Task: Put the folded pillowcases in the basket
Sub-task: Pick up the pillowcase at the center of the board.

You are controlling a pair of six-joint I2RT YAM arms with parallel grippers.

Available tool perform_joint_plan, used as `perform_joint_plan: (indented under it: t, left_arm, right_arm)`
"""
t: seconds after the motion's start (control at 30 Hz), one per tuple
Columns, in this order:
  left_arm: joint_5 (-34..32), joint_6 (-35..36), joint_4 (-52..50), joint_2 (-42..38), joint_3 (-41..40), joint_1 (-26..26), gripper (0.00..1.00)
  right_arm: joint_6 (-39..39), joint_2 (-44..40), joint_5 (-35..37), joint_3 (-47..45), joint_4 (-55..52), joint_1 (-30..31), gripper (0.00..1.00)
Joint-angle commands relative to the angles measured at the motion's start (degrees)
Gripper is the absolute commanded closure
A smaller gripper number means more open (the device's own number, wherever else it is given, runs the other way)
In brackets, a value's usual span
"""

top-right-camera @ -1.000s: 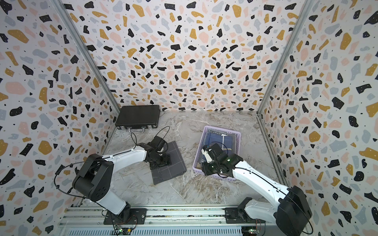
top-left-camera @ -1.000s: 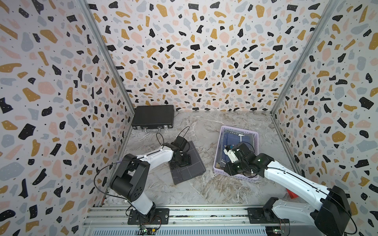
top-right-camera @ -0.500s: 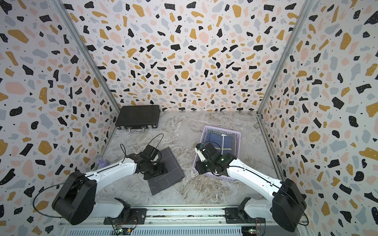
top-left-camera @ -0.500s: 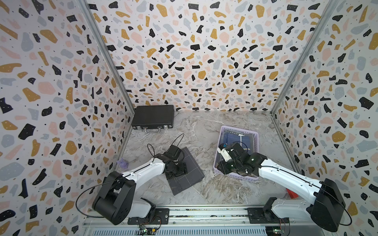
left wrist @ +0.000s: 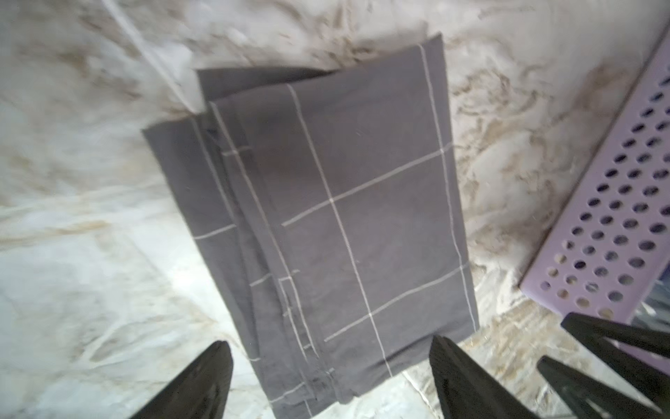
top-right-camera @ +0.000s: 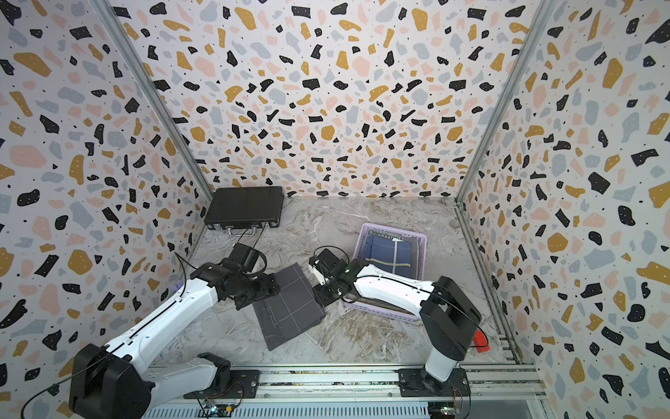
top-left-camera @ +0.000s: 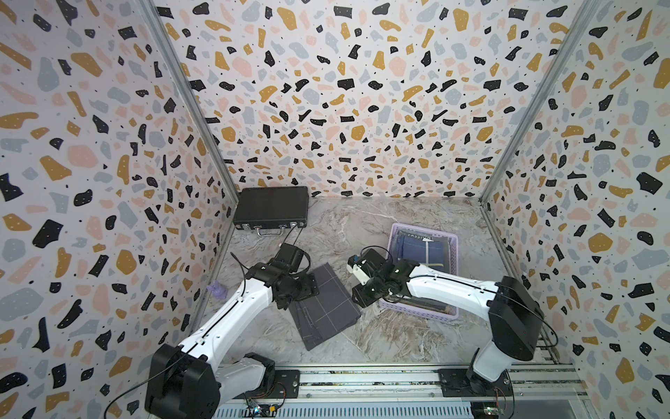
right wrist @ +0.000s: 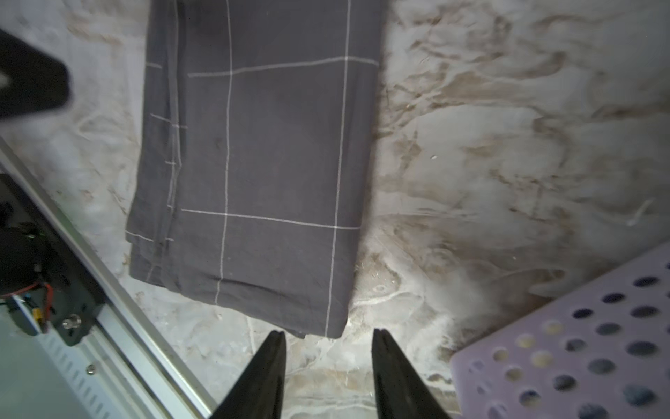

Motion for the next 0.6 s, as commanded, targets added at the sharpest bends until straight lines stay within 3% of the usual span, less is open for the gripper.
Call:
perform_joint_plan:
  t: [0.0,0.17,0.4,0.57]
  left_arm:
    - [-4.17,3.52,-3.95,2.14,0.08,5.92,0.09]
    - [-0.24,5.29,-0.50,6.79,0.31,12.06,0.07]
    - [5.14,2.28,5.96,12.46,-1.25,12.16,0.07]
    - [1.75,-0.86,9.17,15.58,-2.02,12.16,0.07]
  right_arm:
    - [-1.40,2.33,1.32,1.79,-1.83,1.96,0.49]
    - [-1.24,5.27,2.66,1.10,-0.89,2.35,0.42]
    - [-0.82,6.43,1.33,-0.70,0.83,2.36,0.42]
    - [-0.57,6.79,0.34,-2.13,2.53,2.37,0.42]
